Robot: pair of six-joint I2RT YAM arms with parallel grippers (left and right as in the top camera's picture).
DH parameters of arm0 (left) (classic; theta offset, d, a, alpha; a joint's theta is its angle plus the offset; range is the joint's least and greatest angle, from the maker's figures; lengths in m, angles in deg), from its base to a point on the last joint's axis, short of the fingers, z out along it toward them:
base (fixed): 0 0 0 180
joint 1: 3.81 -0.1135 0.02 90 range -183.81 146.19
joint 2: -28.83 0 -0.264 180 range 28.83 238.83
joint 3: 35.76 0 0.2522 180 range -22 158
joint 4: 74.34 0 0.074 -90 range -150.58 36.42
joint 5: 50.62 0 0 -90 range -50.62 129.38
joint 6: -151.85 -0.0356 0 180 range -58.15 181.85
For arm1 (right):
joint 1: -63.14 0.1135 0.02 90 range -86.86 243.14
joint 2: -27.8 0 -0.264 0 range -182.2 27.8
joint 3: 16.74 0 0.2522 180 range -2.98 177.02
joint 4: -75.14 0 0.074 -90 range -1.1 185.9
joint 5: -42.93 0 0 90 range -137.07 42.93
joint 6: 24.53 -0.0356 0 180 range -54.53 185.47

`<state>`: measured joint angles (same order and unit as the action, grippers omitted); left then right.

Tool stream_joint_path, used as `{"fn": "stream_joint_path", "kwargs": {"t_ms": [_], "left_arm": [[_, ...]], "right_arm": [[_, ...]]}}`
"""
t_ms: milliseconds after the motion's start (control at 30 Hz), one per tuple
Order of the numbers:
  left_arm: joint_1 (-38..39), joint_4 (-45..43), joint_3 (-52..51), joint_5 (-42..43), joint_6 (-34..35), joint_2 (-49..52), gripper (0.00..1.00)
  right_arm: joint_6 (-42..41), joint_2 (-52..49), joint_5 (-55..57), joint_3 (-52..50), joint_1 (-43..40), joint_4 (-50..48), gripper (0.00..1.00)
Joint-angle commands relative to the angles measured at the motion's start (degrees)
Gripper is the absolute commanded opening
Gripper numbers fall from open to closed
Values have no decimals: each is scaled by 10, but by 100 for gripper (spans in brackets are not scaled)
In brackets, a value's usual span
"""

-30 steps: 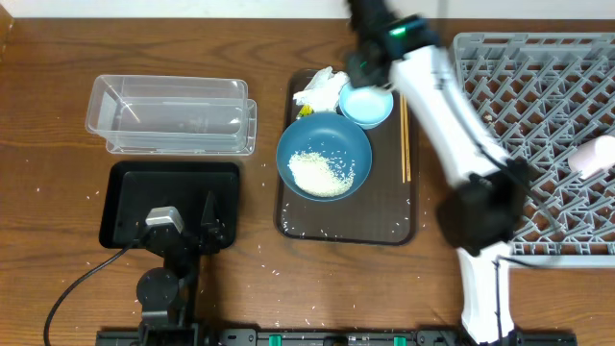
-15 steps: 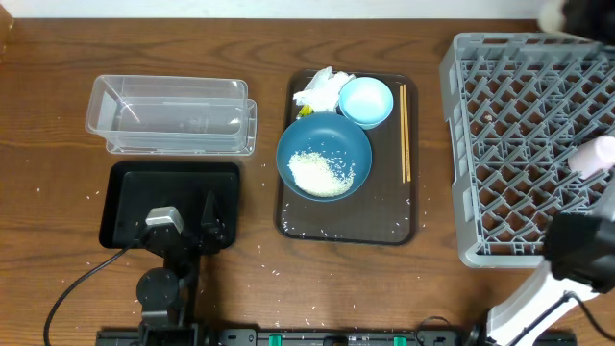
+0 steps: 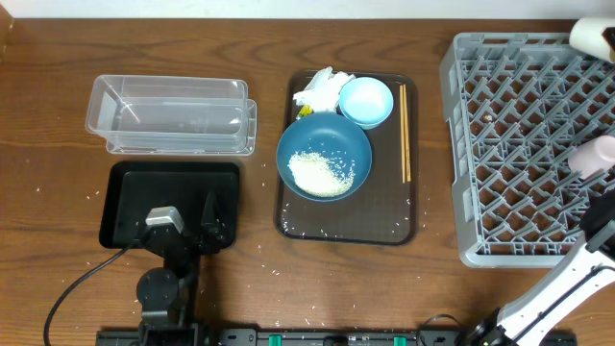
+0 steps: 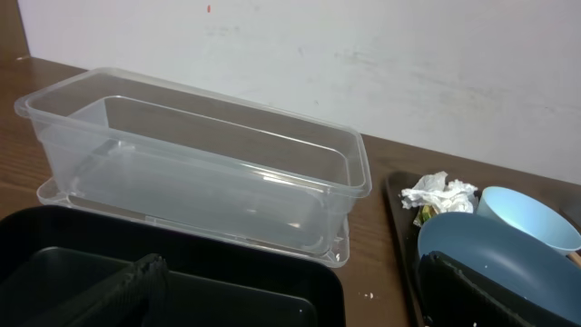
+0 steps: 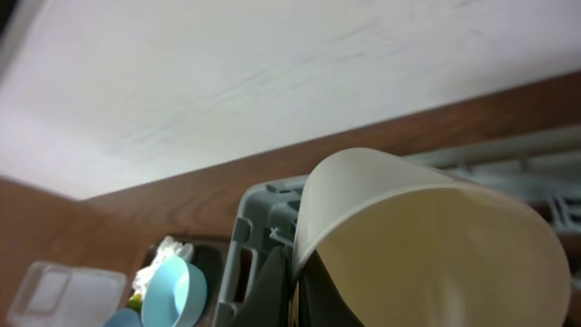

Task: Sort waste into correct bins and load items into the dishwasher rack
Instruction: 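Carry the white cup to the dish rack and place it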

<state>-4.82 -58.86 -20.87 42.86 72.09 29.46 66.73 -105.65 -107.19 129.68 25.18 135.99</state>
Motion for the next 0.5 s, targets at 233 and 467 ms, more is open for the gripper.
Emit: {"fn": "stream_joint_path", "kwargs": {"t_ms": [233, 467], "left_arm": [[0, 21, -9, 1, -8, -4, 91], [0, 21, -9, 1, -8, -4, 91]], "right_arm": [[-57, -110, -184, -2, -37, -88, 1], [-74, -138, -157, -2, -60, -64, 1]]}}
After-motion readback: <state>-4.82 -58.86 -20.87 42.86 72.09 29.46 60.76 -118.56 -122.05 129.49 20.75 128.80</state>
